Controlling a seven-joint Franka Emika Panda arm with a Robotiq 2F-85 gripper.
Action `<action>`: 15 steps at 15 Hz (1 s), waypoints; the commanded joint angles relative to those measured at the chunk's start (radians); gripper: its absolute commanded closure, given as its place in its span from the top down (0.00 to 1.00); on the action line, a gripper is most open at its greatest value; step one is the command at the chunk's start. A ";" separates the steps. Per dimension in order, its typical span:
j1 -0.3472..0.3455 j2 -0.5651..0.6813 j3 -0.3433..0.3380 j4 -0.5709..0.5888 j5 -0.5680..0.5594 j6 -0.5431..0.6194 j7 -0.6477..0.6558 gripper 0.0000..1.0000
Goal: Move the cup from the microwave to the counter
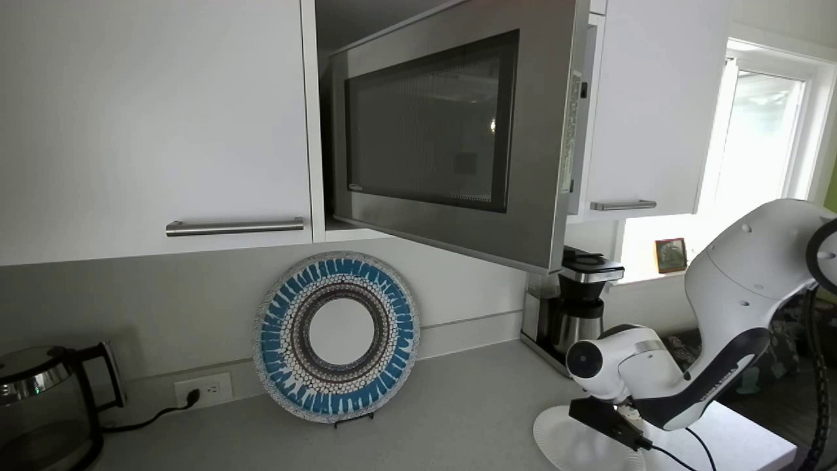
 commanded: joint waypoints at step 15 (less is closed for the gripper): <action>-0.019 -0.445 -0.069 -0.177 0.217 0.072 -0.705 1.00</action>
